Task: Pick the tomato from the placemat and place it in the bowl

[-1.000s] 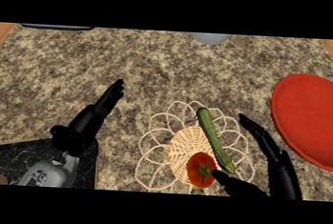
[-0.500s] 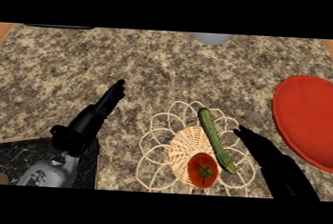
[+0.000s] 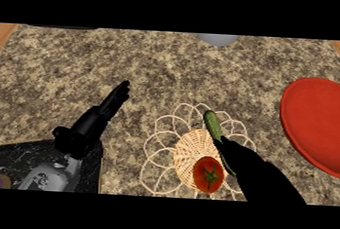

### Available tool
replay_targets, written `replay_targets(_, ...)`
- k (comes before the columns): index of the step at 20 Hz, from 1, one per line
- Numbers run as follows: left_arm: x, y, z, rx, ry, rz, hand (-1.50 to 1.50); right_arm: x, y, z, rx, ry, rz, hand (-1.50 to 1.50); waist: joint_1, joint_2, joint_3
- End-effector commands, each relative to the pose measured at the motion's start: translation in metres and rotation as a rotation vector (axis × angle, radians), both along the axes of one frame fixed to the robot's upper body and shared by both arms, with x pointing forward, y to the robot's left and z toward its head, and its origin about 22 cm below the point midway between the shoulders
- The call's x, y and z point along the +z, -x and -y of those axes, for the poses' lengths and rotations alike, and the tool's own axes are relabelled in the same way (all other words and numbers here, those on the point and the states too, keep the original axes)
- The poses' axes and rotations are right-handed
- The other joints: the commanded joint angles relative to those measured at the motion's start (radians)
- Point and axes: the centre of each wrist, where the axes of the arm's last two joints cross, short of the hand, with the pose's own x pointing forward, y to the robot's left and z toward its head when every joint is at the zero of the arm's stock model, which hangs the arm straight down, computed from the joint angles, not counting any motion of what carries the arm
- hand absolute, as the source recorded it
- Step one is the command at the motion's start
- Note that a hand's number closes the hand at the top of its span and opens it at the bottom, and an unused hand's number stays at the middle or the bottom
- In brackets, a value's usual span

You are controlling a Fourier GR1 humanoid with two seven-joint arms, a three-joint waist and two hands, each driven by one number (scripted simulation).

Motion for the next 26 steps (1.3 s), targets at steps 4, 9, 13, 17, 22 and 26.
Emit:
replay_targets(4,0.006,0.006,0.002,0.014,0.012,-0.008,0.0,0.013,-0.006,-0.037,-0.036,0.133,-0.078,-1.5,-0.004,-0.001,0.003)
replay_targets(9,0.015,-0.009,-0.005,0.02,-0.001,-0.004,0.0,0.001,0.009,-0.054,-0.042,0.135,-0.022,-1.5,-0.019,-0.003,0.003)
replay_targets(13,-0.001,-0.001,0.002,0.024,0.003,0.002,0.0,-0.009,-0.001,-0.047,-0.055,0.14,0.028,-1.5,-0.018,-0.001,0.004)
replay_targets(17,0.007,0.004,0.002,0.035,0.005,0.016,0.0,-0.015,0.013,-0.046,-0.071,0.137,0.092,-1.5,-0.018,-0.002,0.004)
replay_targets(22,0.005,0.007,-0.007,0.02,0.006,-0.01,0.0,-0.044,0.02,-0.046,-0.09,0.222,0.156,-1.5,-0.018,-0.003,0.005)
replay_targets(26,0.003,0.006,-0.001,0.019,-0.001,0.018,0.0,-0.037,0.001,-0.048,-0.124,0.216,0.15,-1.5,-0.015,-0.001,0.004)
